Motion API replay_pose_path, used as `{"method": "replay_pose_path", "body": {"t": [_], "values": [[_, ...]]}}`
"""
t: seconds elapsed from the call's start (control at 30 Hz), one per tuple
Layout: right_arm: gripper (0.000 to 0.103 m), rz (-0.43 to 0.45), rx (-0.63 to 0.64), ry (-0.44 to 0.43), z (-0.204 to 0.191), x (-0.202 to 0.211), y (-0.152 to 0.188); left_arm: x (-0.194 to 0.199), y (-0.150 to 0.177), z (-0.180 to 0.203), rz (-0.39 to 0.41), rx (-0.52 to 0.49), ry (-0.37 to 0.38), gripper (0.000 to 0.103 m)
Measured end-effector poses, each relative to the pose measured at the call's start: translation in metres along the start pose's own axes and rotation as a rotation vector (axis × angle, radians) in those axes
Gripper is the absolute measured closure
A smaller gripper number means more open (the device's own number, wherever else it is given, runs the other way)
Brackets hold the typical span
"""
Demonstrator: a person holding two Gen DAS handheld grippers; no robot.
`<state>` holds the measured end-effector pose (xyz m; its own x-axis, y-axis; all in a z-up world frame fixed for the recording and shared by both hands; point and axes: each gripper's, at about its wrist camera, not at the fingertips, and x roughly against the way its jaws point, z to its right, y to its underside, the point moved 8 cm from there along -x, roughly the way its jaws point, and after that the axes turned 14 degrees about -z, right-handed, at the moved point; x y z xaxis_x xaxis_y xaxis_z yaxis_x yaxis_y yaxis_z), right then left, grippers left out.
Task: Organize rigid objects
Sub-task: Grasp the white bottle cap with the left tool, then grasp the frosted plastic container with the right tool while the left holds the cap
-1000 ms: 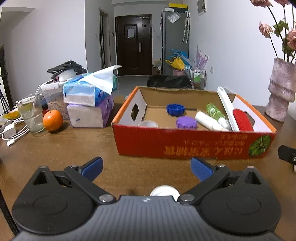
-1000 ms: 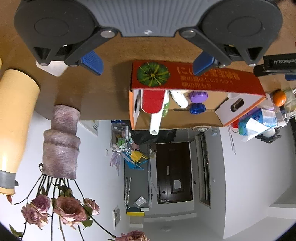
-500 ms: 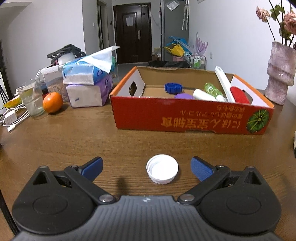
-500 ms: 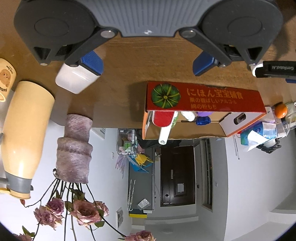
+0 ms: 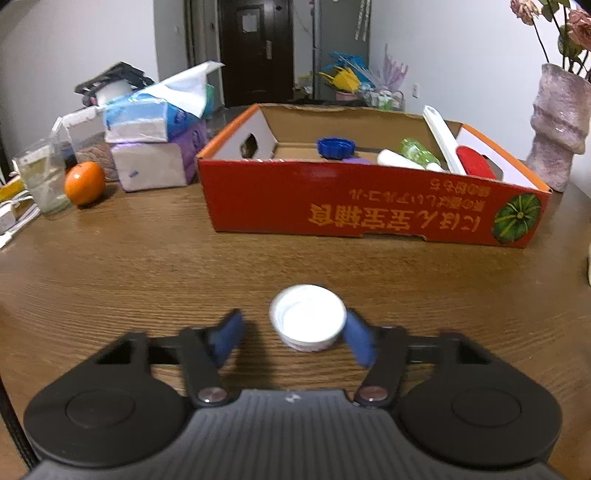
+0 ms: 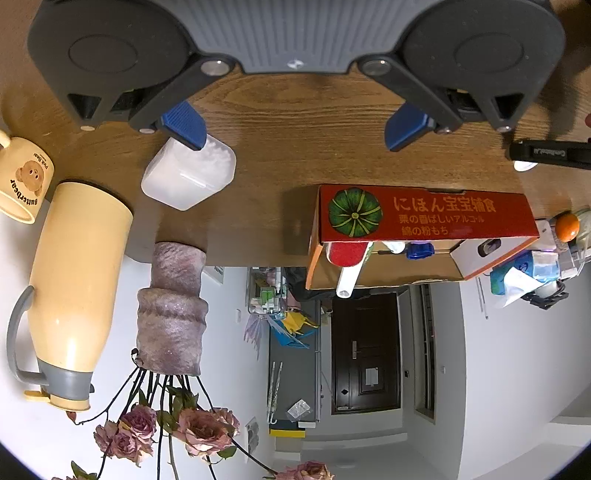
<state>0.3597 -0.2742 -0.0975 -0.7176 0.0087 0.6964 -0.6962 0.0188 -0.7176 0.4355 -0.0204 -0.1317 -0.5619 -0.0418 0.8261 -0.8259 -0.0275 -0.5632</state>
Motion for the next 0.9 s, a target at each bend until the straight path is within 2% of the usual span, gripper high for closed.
{"method": "replay_pose_path", "body": {"t": [0.03, 0.5, 0.9], "values": [[0.0, 0.0, 0.0, -0.001, 0.0, 0.0, 0.0, 0.001, 0.0, 0.001, 0.003, -0.003, 0.009, 0.062], [0.0, 0.01, -0.005, -0.024, 0.004, 0.002, -0.001, 0.023, 0.005, 0.024, 0.062, -0.047, 0.037, 0.062], [0.0, 0.031, -0.027, -0.009, 0.033, 0.002, -0.006, 0.035, 0.012, 0.045, 0.087, -0.072, 0.058, 0.062]]}}
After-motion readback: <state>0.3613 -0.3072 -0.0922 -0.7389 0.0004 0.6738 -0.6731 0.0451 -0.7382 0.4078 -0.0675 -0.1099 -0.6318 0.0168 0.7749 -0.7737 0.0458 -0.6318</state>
